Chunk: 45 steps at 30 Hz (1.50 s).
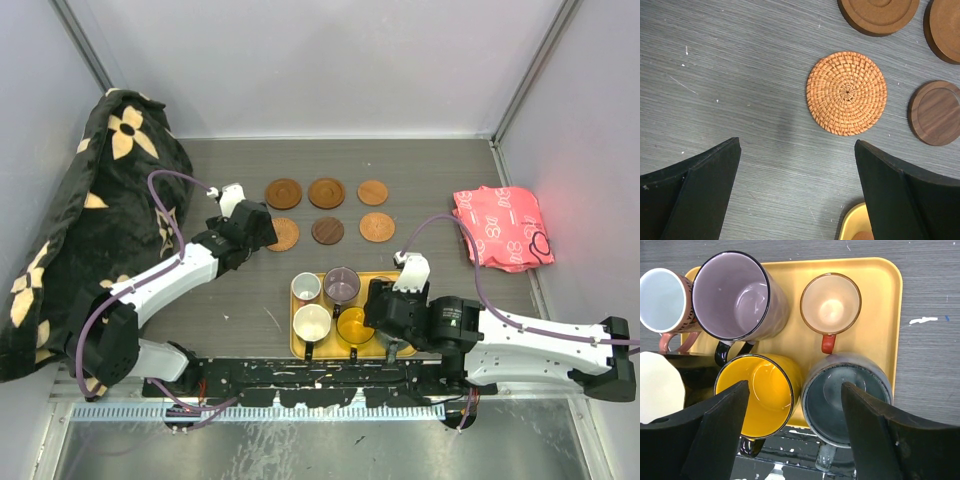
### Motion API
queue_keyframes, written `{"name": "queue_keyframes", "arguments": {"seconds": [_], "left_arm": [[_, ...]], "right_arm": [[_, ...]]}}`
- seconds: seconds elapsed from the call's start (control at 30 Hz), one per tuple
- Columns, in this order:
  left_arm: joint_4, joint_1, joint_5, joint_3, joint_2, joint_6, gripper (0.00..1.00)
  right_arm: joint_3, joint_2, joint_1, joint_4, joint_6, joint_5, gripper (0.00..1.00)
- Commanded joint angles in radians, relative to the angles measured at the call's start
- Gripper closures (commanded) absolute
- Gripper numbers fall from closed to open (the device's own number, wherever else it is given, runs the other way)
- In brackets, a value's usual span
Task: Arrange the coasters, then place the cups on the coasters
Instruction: Pick up the cup from the tray.
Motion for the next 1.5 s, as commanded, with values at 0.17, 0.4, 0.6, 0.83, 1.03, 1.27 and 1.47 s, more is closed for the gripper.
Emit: {"name": "queue_keyframes", "arguments": {"seconds": [0.17, 0.4, 0.6, 0.83, 1.03, 1.27, 1.47], "left_arm": [[0.038, 0.007, -0.009, 0.01, 0.008, 0.0, 0.02], [0.036, 0.008, -0.004, 0.009, 0.009, 0.0, 0.02], [0.036, 0.008, -0.003, 0.009, 0.009, 0.0, 0.02], [0.037, 0.009, 0.003, 0.007, 0.011, -0.001, 0.02], [0.037, 0.009, 0.005, 0.011, 0.016, -0.001, 0.02], [0.036, 0.009, 0.007, 0.011, 0.021, -0.004, 0.02], [0.035, 0.012, 0.005, 0.012, 0.022, -0.002, 0.02]], "right_arm": [[0.019, -0.014, 0.011, -0.055, 0.049, 0.012, 0.25], [0.005, -0.019, 0.011, -0.039, 0.056, 0.004, 0.28], [-0.011, -0.04, 0.011, -0.054, 0.071, 0.009, 0.32], [-0.009, -0.031, 0.011, -0.042, 0.067, 0.039, 0.33], [0.005, -0.004, 0.011, 0.016, 0.026, 0.058, 0.33], [0.074, 0.104, 0.011, 0.066, -0.052, 0.052, 0.35], [0.084, 0.114, 0.011, 0.097, -0.074, 0.014, 0.38]]}}
